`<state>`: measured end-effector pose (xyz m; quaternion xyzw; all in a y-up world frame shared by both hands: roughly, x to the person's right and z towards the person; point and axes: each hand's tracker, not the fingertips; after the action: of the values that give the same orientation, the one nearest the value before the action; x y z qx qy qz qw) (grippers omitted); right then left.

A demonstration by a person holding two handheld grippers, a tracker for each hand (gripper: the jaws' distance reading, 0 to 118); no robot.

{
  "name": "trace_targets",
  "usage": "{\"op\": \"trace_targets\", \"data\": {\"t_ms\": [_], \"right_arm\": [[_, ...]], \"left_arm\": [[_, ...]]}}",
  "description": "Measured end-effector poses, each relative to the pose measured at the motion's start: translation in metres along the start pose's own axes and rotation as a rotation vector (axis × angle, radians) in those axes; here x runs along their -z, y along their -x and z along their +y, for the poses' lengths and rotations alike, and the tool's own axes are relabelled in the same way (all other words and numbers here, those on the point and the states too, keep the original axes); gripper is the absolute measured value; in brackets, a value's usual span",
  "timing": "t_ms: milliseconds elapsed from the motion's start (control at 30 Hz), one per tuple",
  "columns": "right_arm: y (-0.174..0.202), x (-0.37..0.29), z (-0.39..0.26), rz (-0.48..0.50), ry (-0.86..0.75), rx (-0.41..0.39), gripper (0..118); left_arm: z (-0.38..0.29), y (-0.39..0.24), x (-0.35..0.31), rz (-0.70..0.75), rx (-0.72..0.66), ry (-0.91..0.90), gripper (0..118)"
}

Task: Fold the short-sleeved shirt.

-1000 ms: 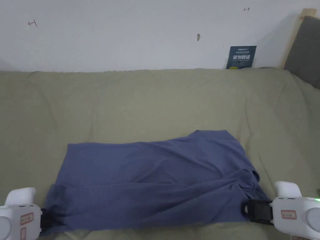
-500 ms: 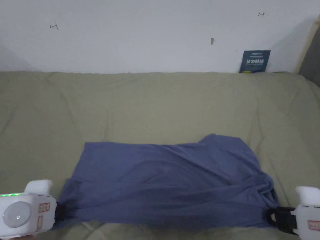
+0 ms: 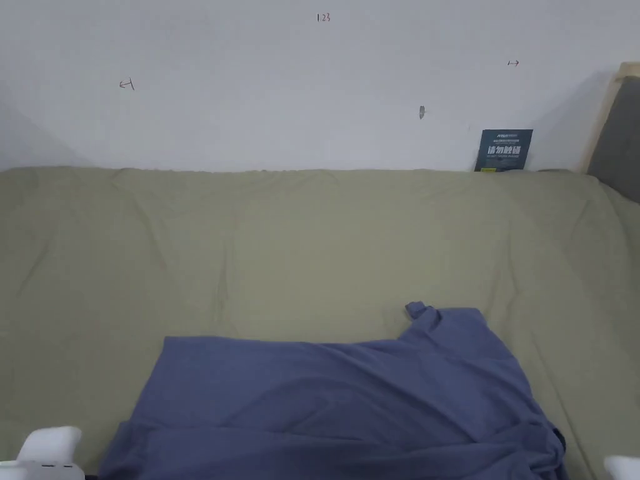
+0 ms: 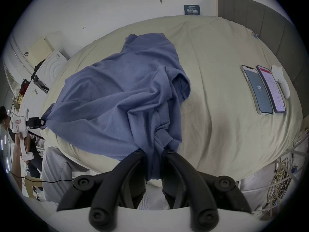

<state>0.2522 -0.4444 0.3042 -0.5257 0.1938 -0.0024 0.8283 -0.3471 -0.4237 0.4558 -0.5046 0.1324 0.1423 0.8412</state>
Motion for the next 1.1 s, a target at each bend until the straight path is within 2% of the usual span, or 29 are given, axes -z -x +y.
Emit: {"op": "trace_targets", "data": {"t_ms": [33,67,100,133,167,200,233,333,367,400,433,467,500,533,567,667,700,733,767,833,867,967,1100], "right_arm": [[0.0,0.003,0.002,0.0,0.008,0.007,17],[0.0,0.004,0.002,-0.019,0.012,0.018,25],[0.001,0.002,0.002,-0.064,0.002,0.037,51],[-0.001,-0.003,0.002,-0.058,0.001,0.025,88],[-0.001,-0.009,0.002,-0.063,-0.011,0.026,118],[-0.002,-0.024,0.004,-0.056,-0.092,0.042,118],[-0.006,-0.034,0.008,-0.051,-0.1,0.052,118],[-0.006,-0.053,0.034,-0.059,-0.194,0.025,118],[0.001,-0.053,0.044,-0.06,-0.22,0.007,113],[0.004,-0.052,0.055,-0.062,-0.23,0.003,102],[0.008,-0.05,0.067,-0.075,-0.248,0.007,77],[0.01,-0.046,0.076,-0.084,-0.272,0.01,25],[0.014,-0.036,0.088,-0.093,-0.272,0.009,0],[0.017,-0.028,0.098,-0.109,-0.277,0.01,0],[0.018,-0.023,0.106,-0.083,-0.272,0.01,0],[0.027,-0.003,0.129,-0.089,-0.249,-0.02,0],[0.028,0.004,0.136,-0.098,-0.238,-0.037,0],[0.028,0.01,0.142,-0.095,-0.23,-0.042,0],[0.028,0.014,0.145,-0.091,-0.228,-0.038,0],[0.024,0.025,0.153,-0.085,-0.204,-0.04,0],[0.022,0.029,0.155,-0.093,-0.196,-0.042,0],[0.009,0.043,0.16,-0.101,-0.167,-0.043,0],[-0.006,0.052,0.164,-0.124,-0.154,-0.023,0]], "left_arm": [[-0.001,0.002,0.003,-0.012,-0.015,-0.013,1],[-0.001,0.002,0.005,-0.033,-0.031,-0.012,21],[-0.001,0.004,0.005,-0.016,-0.027,-0.002,64],[-0.002,0.005,0.007,0.013,-0.019,0.023,112],[-0.007,0.006,0.001,0.021,-0.048,-0.035,114],[-0.006,0.006,-0.005,0.007,-0.028,-0.034,109],[-0.003,0.007,-0.008,0.001,-0.033,-0.041,109],[0.021,-0.001,-0.038,-0.017,-0.038,-0.152,108],[0.031,-0.005,-0.043,-0.016,-0.031,-0.17,105],[0.041,-0.01,-0.044,-0.018,-0.033,-0.193,96],[0.053,-0.015,-0.042,-0.056,-0.02,-0.206,72],[0.066,-0.014,-0.03,-0.08,-0.014,-0.204,21],[0.078,-0.018,-0.02,-0.07,-0.012,-0.2,0],[0.089,-0.024,-0.011,-0.031,-0.003,-0.208,0],[0.101,-0.028,-0.003,0.004,0.017,-0.23,0],[0.137,-0.022,0.046,-0.053,-0.01,-0.191,0],[0.15,-0.02,0.058,-0.011,-0.002,-0.177,14],[0.149,-0.031,0.056,-0.011,-0.001,-0.182,55],[0.155,-0.032,0.063,0.015,-0.006,-0.177,118],[0.171,-0.034,0.093,0.026,0.001,-0.065,114],[0.182,-0.036,0.107,0.008,-0.02,-0.115,114],[0.217,-0.041,0.143,0.048,0.014,-0.071,114],[0.216,-0.042,0.139,0.071,0.024,-0.039,113]]}}
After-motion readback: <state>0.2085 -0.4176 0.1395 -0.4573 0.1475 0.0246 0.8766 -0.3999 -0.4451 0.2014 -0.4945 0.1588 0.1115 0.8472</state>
